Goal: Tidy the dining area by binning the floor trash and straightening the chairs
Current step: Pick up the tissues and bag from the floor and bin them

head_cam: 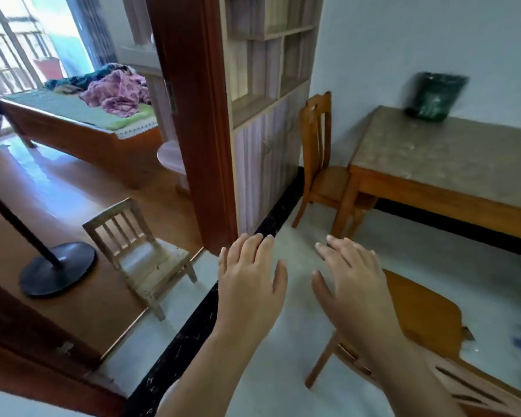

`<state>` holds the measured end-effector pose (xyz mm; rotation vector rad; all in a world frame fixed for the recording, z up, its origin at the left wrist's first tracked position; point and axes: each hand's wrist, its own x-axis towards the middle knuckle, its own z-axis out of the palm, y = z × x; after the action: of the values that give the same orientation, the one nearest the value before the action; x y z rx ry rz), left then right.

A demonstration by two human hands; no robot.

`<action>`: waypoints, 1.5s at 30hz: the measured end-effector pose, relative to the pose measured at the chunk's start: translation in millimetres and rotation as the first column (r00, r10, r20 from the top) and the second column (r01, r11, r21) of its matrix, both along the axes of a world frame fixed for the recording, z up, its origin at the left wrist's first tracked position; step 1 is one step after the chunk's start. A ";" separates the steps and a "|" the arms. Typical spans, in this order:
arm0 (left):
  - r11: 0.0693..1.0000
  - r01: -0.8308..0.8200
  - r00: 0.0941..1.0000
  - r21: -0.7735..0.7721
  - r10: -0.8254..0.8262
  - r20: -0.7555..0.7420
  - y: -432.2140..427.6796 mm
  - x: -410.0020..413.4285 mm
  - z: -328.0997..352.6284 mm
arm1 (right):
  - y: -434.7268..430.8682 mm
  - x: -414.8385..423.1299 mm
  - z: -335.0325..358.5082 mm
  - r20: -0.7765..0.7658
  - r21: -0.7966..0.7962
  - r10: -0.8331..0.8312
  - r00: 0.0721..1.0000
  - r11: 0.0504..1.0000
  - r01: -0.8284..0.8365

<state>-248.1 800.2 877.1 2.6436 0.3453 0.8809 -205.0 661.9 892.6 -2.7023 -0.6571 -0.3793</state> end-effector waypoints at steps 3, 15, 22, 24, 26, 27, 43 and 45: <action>0.991 0.133 0.991 -0.009 -0.133 0.002 -18.4 -3.6 0.6 | -24.1 -22.0 8.4 -0.040 0.005 -0.106 0.994 0.994 0.106; 0.800 0.593 0.800 -0.096 -0.598 -0.051 -148.1 -15.4 -0.6 | -151.1 -93.9 6.7 0.033 0.026 -0.512 0.859 0.859 0.511; 0.735 0.677 0.733 -0.024 -0.678 -0.058 -256.7 -20.6 3.7 | -245.1 -113.3 2.6 0.084 0.077 -0.616 0.783 0.787 0.612; 0.706 0.707 0.703 -0.031 -0.707 -0.073 -300.0 -22.8 4.0 | -287.6 -122.1 -0.6 0.091 0.096 -0.656 0.750 0.755 0.649; 0.683 0.730 0.678 -0.038 -0.730 -0.092 -346.8 -28.8 5.0 | -335.0 -133.5 -2.6 0.090 0.100 -0.688 0.720 0.726 0.681; 0.672 0.740 0.666 -0.039 -0.739 -0.098 -371.1 -32.6 5.7 | -359.3 -139.5 -2.4 0.085 0.108 -0.702 0.707 0.712 0.694; 0.599 0.792 0.549 -0.120 -0.784 -0.288 -624.0 -12.6 -18.3 | -606.8 -148.6 -24.5 -0.017 0.111 -0.764 0.645 0.640 0.761; 0.606 0.786 0.549 -0.119 -0.774 -0.315 -640.9 8.4 -21.7 | -624.0 -128.1 -27.5 -0.014 0.120 -0.759 0.651 0.645 0.755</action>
<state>-239.7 159.3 855.4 2.5278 -0.7700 0.1173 -333.1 37.9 865.2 -2.7215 0.5513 -0.6376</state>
